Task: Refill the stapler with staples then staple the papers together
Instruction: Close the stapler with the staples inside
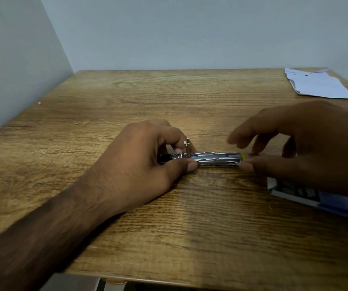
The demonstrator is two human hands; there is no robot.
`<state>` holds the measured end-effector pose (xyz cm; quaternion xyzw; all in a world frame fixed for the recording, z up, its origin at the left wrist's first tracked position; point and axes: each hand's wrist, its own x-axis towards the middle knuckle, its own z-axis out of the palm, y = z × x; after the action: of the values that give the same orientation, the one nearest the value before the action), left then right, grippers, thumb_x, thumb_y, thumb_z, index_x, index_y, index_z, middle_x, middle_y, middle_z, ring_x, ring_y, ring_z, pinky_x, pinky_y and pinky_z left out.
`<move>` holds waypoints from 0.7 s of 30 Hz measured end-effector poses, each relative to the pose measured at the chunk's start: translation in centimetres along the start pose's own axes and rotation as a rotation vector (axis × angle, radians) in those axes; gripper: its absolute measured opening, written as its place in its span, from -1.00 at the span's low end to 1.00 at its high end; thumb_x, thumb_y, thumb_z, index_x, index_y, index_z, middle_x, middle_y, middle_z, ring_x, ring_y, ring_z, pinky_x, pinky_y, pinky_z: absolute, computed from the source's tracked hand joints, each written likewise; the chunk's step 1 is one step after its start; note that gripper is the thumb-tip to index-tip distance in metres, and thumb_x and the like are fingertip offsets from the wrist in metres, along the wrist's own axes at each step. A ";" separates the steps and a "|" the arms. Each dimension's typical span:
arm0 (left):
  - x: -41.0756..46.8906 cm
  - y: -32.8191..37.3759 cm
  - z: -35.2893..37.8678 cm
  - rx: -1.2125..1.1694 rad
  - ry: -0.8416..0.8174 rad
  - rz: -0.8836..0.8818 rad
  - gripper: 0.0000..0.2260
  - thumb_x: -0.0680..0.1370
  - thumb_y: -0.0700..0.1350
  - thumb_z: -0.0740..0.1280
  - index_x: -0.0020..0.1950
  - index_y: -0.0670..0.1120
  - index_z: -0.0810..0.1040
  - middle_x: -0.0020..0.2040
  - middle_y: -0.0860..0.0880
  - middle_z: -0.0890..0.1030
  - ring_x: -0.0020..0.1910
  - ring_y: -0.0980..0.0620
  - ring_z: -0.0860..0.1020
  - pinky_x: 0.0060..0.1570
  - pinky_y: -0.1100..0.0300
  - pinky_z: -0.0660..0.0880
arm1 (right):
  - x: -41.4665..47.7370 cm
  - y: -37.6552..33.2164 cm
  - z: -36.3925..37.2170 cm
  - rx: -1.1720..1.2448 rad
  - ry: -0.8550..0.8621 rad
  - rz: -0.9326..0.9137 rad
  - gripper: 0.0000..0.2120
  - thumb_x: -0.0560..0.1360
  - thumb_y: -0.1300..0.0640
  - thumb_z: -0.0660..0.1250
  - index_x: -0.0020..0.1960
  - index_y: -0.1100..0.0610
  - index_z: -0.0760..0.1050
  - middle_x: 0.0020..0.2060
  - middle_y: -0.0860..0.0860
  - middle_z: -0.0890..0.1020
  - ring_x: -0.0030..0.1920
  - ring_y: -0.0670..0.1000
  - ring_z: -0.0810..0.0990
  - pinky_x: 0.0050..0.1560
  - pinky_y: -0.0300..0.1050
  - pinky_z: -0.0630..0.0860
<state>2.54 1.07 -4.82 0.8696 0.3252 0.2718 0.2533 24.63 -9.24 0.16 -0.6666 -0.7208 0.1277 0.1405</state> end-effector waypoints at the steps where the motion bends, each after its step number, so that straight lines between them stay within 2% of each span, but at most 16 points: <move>1: -0.1 -0.1 0.0 0.003 -0.008 0.013 -0.93 0.44 0.00 0.57 -0.15 0.10 0.70 -0.09 0.10 0.72 -0.12 0.11 0.67 -0.06 -0.02 0.61 | 0.3 -0.8 -0.3 0.011 -0.064 0.016 -0.76 0.30 -0.24 0.41 -0.04 -0.29 0.61 -0.20 -0.31 0.67 -0.16 -0.27 0.64 -0.15 -0.17 0.57; 3: -0.2 -0.2 -0.2 -0.017 0.001 0.026 -0.90 0.44 0.05 0.55 -0.07 0.14 0.71 -0.08 0.13 0.72 -0.12 0.14 0.68 -0.09 0.08 0.64 | 0.7 -1.1 -0.9 0.055 -0.108 0.037 -0.69 0.23 -0.31 0.34 -0.03 -0.39 0.58 -0.17 -0.32 0.68 -0.18 -0.26 0.65 -0.17 -0.13 0.61; 5: -0.2 -0.2 -0.4 -0.103 0.060 0.014 -0.87 0.44 0.03 0.57 -0.03 0.13 0.72 -0.12 0.13 0.73 -0.18 0.20 0.67 -0.16 0.32 0.61 | 1.2 -0.9 -1.1 0.055 -0.154 0.042 -0.71 0.22 -0.31 0.32 -0.07 -0.40 0.60 -0.19 -0.30 0.70 -0.18 -0.25 0.65 -0.10 -0.08 0.64; 6: -0.2 -0.3 -0.4 -0.140 0.091 0.016 -0.87 0.43 -0.01 0.58 -0.05 0.11 0.73 -0.15 0.12 0.74 -0.22 0.22 0.67 -0.20 0.42 0.56 | 1.2 -0.9 -1.0 0.054 -0.135 0.039 -0.71 0.21 -0.31 0.32 -0.07 -0.40 0.61 -0.20 -0.29 0.70 -0.17 -0.27 0.64 -0.09 -0.09 0.65; 8: 0.0 -0.1 -0.3 -0.174 0.119 0.031 -0.89 0.40 -0.07 0.59 -0.11 0.09 0.74 -0.20 0.09 0.75 -0.27 0.24 0.66 -0.22 0.50 0.51 | 1.4 -0.7 -1.0 0.065 -0.130 0.051 -0.70 0.20 -0.32 0.33 -0.08 -0.41 0.61 -0.20 -0.29 0.70 -0.16 -0.26 0.64 -0.09 -0.09 0.65; 11: 0.4 0.2 -0.1 -0.198 0.102 0.029 -0.86 0.39 -0.09 0.60 -0.08 0.07 0.78 -0.19 0.10 0.76 -0.22 0.21 0.69 -0.20 0.47 0.52 | 1.4 -0.3 -0.7 0.108 -0.083 0.054 -0.71 0.19 -0.32 0.35 -0.09 -0.41 0.62 -0.21 -0.28 0.71 -0.17 -0.23 0.67 -0.09 -0.04 0.67; 16: 1.6 1.2 0.6 -0.038 -0.068 0.070 -0.87 0.46 -0.09 0.56 -0.02 0.08 0.78 -0.11 0.12 0.73 -0.11 0.15 0.68 -0.09 0.15 0.61 | 1.5 0.3 0.0 0.171 -0.055 0.034 -0.74 0.20 -0.28 0.39 -0.11 -0.37 0.66 -0.22 -0.26 0.72 -0.19 -0.21 0.68 -0.12 -0.04 0.68; 19: 1.8 1.6 0.7 0.095 -0.085 0.150 -0.87 0.49 -0.08 0.54 0.02 0.08 0.79 -0.12 0.13 0.71 -0.13 0.17 0.65 -0.15 0.26 0.52 | 1.6 0.5 0.0 0.191 -0.047 0.020 -0.75 0.21 -0.26 0.41 -0.12 -0.35 0.68 -0.24 -0.24 0.72 -0.19 -0.21 0.68 -0.11 -0.05 0.68; 21: 1.6 1.8 0.8 0.185 -0.073 0.218 -0.88 0.52 -0.08 0.52 0.03 0.06 0.79 -0.11 0.12 0.69 -0.14 0.14 0.64 -0.15 0.25 0.49 | 1.7 0.6 0.0 0.200 -0.055 0.011 -0.75 0.20 -0.25 0.41 -0.13 -0.33 0.69 -0.25 -0.23 0.73 -0.19 -0.20 0.69 -0.11 -0.05 0.68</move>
<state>4.84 0.74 -3.78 0.9288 0.2428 0.2347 0.1528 25.01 -7.48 0.00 -0.6496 -0.7042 0.2183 0.1857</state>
